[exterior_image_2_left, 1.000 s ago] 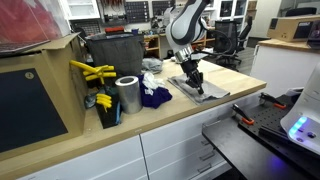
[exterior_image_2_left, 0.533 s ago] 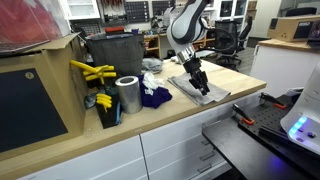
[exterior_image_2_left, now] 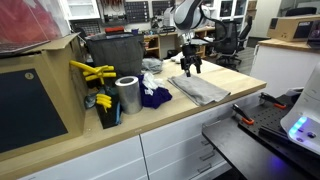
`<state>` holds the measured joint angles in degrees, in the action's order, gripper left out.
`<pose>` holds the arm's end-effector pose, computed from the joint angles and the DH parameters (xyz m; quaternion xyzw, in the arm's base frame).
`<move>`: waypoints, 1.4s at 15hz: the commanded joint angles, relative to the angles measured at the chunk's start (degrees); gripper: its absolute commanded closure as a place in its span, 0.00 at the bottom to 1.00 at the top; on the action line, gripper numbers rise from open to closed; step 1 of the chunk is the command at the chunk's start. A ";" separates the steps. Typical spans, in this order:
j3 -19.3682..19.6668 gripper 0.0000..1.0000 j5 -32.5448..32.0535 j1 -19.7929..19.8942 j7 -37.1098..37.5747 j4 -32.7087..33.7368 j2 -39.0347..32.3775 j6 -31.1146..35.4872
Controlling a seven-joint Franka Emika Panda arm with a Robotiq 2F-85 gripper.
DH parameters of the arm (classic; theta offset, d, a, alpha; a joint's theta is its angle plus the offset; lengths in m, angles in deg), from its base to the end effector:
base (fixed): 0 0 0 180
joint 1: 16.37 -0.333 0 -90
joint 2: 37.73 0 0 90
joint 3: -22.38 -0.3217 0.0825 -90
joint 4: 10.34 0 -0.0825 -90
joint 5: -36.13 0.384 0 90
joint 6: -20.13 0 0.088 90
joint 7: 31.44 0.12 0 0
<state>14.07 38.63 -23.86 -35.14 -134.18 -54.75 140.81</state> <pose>0.5003 0.1454 0.2295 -0.9720 -0.1532 0.1769 0.0194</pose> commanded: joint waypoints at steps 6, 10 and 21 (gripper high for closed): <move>3.52 0.00 -0.09 0.57 8.85 11.14 -7.96 11.39; 4.87 0.00 -0.53 0.07 12.78 17.02 -12.31 11.69; 8.68 0.80 -3.76 -3.04 22.13 23.77 -20.26 13.05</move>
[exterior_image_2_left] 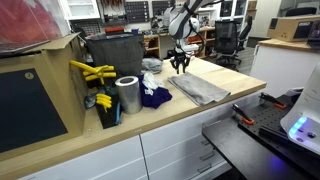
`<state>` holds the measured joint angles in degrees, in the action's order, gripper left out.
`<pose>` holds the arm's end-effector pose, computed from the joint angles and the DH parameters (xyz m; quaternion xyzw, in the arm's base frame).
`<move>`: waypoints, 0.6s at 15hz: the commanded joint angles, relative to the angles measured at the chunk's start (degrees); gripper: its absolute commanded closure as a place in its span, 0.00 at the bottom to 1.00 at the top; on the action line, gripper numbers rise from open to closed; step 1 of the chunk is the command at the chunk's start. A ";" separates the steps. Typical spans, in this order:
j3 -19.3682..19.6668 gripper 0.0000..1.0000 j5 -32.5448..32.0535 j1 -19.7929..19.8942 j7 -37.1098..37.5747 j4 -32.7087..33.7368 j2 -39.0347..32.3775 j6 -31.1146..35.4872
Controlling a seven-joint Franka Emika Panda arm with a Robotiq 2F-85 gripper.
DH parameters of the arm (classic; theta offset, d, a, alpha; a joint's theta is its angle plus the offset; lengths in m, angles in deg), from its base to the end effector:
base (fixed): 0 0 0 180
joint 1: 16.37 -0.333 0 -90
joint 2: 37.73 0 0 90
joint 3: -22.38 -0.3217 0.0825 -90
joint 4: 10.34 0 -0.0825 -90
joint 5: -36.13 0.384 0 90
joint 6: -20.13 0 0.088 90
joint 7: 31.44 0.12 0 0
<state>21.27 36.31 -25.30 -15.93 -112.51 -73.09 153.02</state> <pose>0.6417 0.1129 0.1934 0.9979 -0.0503 -0.0409 0.0023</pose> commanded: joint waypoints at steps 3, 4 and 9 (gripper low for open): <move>2.25 0.99 -2.33 -2.48 4.33 3.38 -3.86 1.31; 2.41 1.00 -2.60 -2.67 4.58 3.71 -4.51 1.48; 3.02 1.00 -3.07 -3.50 5.22 5.87 -7.81 1.67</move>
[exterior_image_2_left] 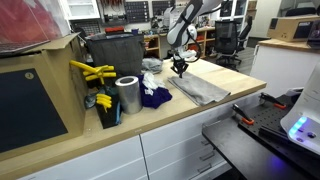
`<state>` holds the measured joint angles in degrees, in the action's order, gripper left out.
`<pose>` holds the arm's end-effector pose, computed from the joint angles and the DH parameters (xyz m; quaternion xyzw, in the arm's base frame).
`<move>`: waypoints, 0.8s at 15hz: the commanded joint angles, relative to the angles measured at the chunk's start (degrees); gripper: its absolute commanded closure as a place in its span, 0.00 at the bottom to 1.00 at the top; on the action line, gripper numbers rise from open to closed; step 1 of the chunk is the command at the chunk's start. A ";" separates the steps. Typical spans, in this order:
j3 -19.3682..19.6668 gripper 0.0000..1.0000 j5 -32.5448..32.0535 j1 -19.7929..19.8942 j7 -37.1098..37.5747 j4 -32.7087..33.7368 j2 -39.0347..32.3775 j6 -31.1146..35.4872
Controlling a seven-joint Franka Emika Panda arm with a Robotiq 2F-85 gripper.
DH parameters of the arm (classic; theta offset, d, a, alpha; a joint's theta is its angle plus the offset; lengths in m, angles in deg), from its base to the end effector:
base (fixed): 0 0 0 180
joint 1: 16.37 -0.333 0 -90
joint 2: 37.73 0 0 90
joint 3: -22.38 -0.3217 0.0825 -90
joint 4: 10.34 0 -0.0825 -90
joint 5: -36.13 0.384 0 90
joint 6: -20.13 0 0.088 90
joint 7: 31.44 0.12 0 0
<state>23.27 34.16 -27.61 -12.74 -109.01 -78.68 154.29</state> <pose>0.6503 0.1186 0.1551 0.9970 -0.0585 -0.0419 0.0283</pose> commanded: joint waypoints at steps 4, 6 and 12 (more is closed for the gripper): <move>1.62 1.00 -1.05 -1.47 2.44 3.20 -3.02 0.72; 2.08 1.00 -1.04 -1.39 3.39 3.57 -3.30 0.80; 4.82 1.00 -1.78 -1.15 6.42 6.34 -5.36 0.88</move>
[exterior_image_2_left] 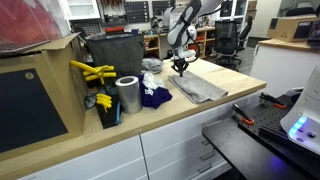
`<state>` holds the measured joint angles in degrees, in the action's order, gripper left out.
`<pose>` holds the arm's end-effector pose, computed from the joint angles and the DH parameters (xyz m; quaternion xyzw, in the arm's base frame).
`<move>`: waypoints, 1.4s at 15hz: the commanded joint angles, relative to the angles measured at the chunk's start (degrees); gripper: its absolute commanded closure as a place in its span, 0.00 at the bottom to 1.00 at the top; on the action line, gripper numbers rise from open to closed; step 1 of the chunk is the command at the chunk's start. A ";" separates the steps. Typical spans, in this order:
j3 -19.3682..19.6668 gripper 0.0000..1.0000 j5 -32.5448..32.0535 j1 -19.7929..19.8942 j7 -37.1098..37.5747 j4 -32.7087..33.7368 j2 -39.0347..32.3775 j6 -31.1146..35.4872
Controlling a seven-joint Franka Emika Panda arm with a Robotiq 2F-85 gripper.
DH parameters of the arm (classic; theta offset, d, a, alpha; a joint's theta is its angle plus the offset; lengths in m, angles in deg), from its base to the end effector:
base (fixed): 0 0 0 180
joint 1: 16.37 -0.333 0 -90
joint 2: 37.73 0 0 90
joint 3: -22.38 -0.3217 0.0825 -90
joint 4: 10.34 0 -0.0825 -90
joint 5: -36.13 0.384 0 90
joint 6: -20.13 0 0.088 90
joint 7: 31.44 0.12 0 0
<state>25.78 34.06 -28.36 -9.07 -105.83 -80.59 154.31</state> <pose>0.6674 0.1035 0.1553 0.9938 -0.0997 -0.0258 0.0413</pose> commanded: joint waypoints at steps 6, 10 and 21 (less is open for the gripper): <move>5.69 1.00 -3.51 -0.32 5.42 6.69 -5.52 0.60; 7.22 1.00 -4.81 -0.13 6.73 8.64 -6.53 0.34; 9.71 1.00 -6.25 0.48 6.95 0.23 -2.52 1.16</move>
<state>33.92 29.98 -27.88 -3.87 -99.64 -85.11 154.32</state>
